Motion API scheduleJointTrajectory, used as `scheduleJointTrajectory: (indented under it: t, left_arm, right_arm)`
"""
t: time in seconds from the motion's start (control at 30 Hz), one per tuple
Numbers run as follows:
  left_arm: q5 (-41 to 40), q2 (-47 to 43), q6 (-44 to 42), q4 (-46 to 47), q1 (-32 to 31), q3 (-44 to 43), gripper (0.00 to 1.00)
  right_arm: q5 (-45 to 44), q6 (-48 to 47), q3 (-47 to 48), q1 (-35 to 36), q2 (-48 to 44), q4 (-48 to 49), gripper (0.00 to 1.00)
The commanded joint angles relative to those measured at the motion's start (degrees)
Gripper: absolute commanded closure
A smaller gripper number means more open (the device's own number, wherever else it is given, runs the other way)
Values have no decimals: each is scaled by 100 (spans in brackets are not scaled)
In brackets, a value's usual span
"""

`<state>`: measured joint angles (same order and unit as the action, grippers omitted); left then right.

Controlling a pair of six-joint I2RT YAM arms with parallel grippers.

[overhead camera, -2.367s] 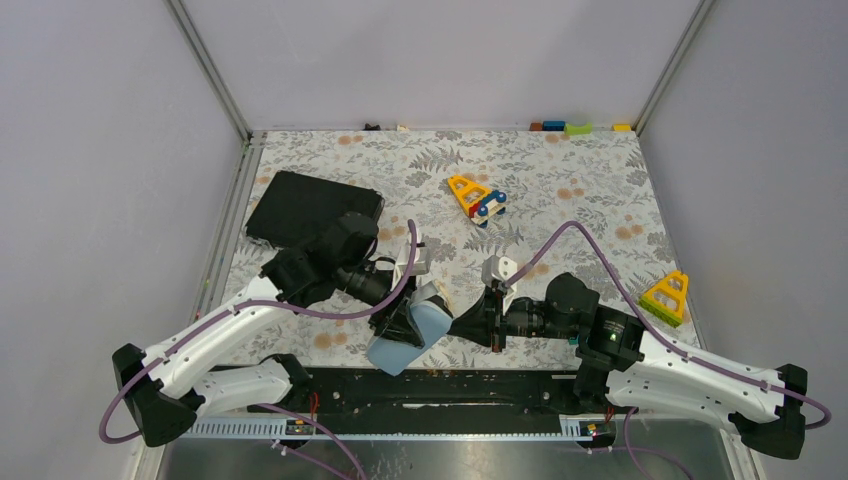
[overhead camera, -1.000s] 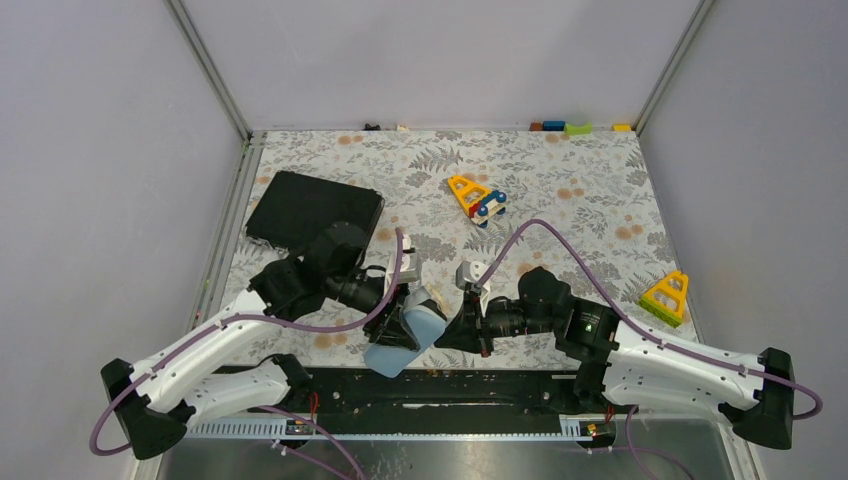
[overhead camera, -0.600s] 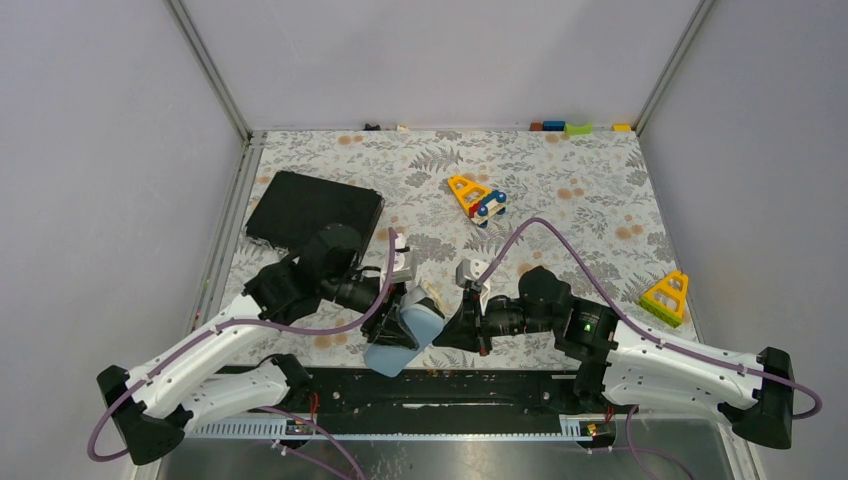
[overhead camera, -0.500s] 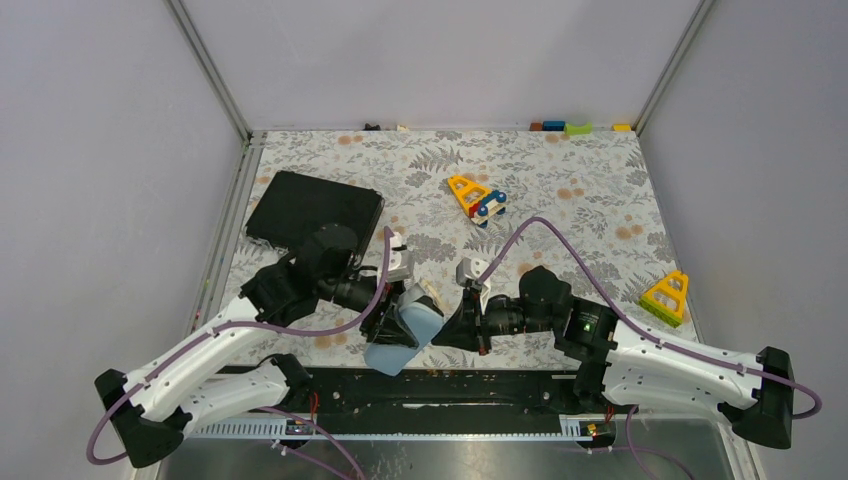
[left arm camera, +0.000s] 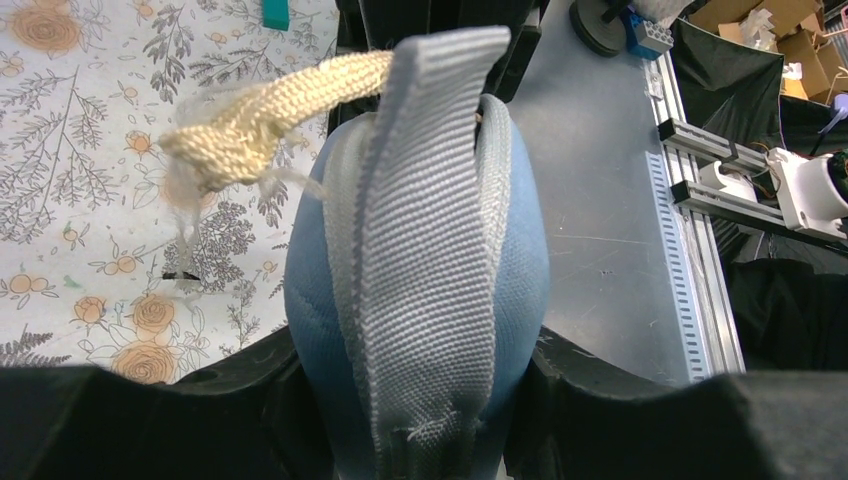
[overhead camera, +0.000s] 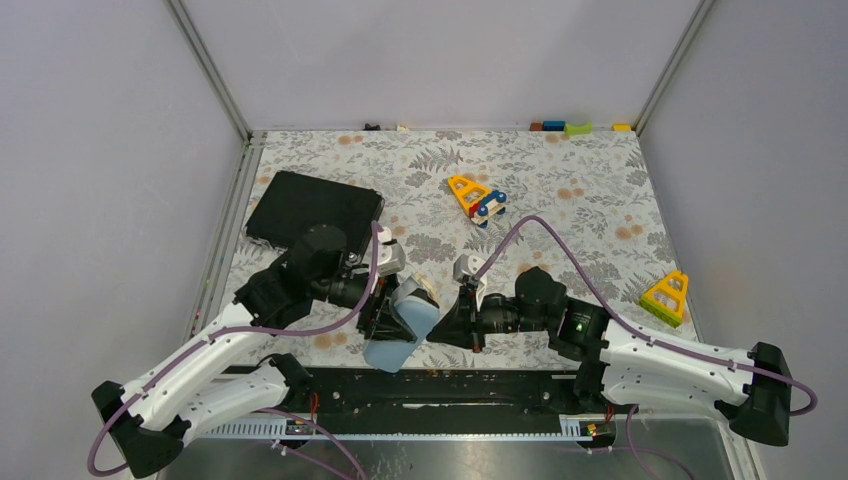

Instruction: Open the umbrella

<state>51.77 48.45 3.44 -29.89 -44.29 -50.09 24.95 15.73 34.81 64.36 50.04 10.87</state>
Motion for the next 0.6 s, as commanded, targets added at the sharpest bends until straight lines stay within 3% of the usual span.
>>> scheduleJointTrajectory:
  t: [0.0, 0.07, 0.2, 0.3, 0.43, 0.57]
  left_arm:
    - [-65, -201, 129, 1302, 117, -225, 100]
    - [-193, -163, 130, 1221, 131, -261, 100]
    - [-630, -4, 78, 857, 161, -428, 100]
    - [-869, 104, 116, 705, 236, -512, 100]
    - [-1073, 282, 425, 686, 349, -578, 100]
    - [-1140, 575, 669, 467, 482, -744, 100]
  right_arm:
    - [82, 97, -197, 35, 26, -446, 100]
    - [-131, 107, -235, 22, -91, -485, 98]
    - [-874, 14, -318, 33, -453, -870, 45]
    - [-1665, -145, -410, 31, -713, -1331, 26]
    - [-2788, -318, -720, 52, -1001, -1369, 10]
    - [-3964, -640, -1043, 394, -1126, -650, 9]
